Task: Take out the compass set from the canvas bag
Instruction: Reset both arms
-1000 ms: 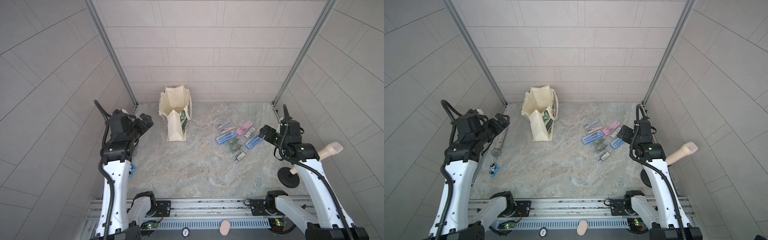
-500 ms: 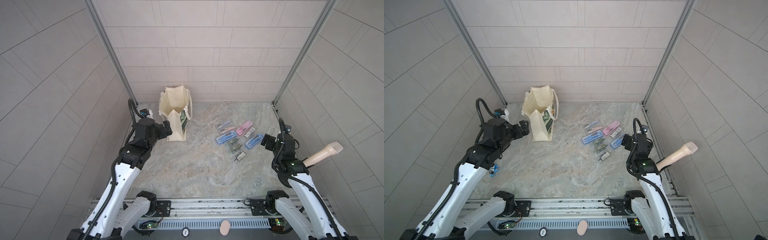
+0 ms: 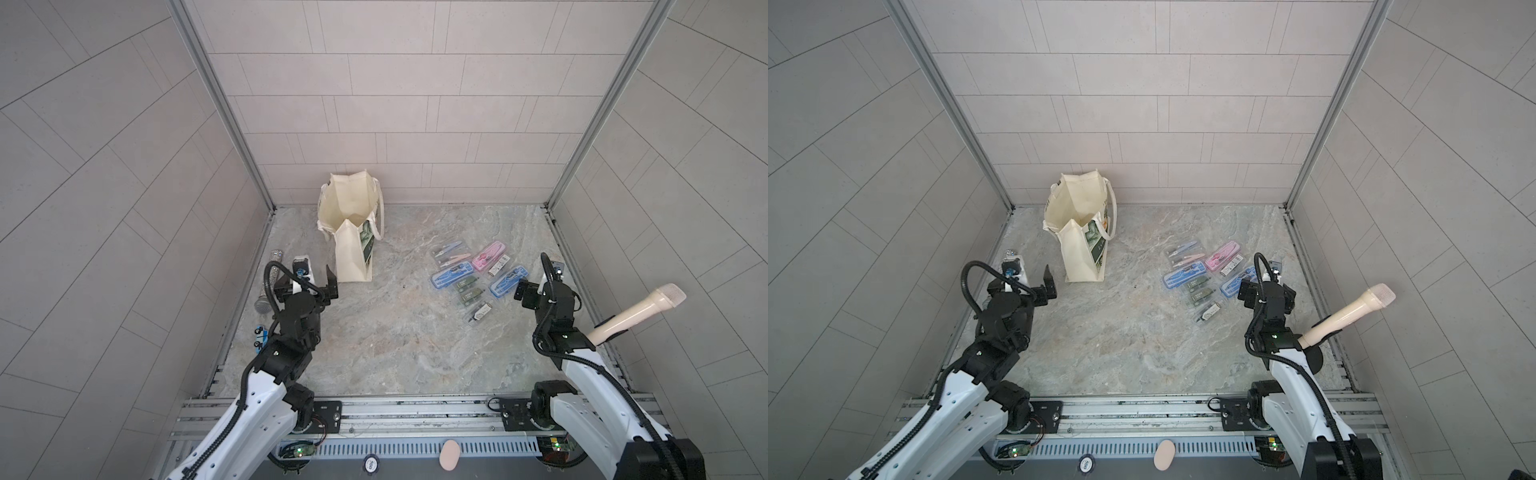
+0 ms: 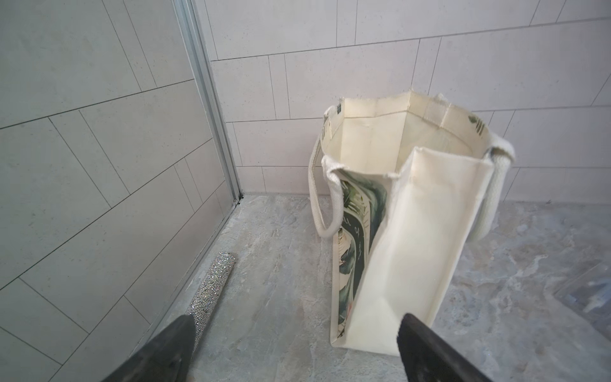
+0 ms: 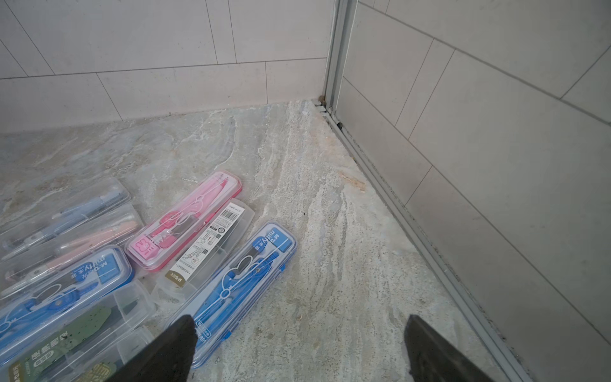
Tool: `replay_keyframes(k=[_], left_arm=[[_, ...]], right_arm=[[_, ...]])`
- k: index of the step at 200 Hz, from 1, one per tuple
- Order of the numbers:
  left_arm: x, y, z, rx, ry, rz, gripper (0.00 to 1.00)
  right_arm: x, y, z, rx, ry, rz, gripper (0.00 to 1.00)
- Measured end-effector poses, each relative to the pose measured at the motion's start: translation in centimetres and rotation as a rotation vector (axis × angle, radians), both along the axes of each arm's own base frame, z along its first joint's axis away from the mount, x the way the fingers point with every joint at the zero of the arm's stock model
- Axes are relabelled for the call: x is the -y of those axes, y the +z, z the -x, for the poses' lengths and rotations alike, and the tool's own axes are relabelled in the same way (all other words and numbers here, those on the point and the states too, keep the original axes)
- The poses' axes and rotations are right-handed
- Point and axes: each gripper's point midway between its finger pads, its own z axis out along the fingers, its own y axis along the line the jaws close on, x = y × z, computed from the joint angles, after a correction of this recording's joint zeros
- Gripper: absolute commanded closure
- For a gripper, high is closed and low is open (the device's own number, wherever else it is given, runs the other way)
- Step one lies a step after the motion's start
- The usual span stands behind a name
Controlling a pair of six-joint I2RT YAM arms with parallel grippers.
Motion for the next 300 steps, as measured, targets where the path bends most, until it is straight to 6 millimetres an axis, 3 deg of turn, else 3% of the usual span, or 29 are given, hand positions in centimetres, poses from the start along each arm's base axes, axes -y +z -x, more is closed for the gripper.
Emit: replay_keyframes(k=[31, 81, 117, 160, 183, 214, 231, 266, 300], left_arm=[[-0.3, -1.5, -0.3, 0.040, 0.024, -0.045, 0.00], [-0.7, -9.0, -2.5, -0.097, 0.069, -0.127, 0.00], [-1.1, -10.5, -3.7, -0.104, 0.092, -0.137, 0.00], [-2.3, -13.3, -4.2, -0.121, 0.120, -0.139, 0.00], [-2.9, -13.4, -4.8, -0.100, 0.135, -0.108, 0.00], [-3.6, -14.9, -6.5, -0.125, 0.158, -0.083, 0.00], [-3.7, -15.1, -7.6, -0.135, 0.170, -0.079, 0.00], [-5.3, -13.1, -11.1, -0.123, 0.187, 0.010, 0.00], [-6.1, -14.0, -11.1, -0.167, 0.188, 0.046, 0.00]], right_arm=[[-0.6, -2.1, -1.2, -0.016, 0.037, -0.006, 0.01], [-2.1, -4.6, -3.2, 0.018, 0.141, 0.008, 0.00], [-2.3, -4.8, -4.4, 0.056, 0.153, 0.010, 0.00], [-2.5, -6.8, -5.1, 0.038, 0.168, 0.019, 0.00], [-2.7, -6.2, -6.2, 0.029, 0.180, 0.032, 0.00], [-3.2, -3.6, -9.4, 0.048, 0.170, 0.063, 0.00], [-3.8, -3.7, -9.4, 0.033, 0.178, 0.075, 0.00], [-3.5, -5.1, -8.7, -0.025, 0.163, 0.090, 0.00], [-3.3, -5.2, -8.6, -0.034, 0.157, 0.096, 0.00]])
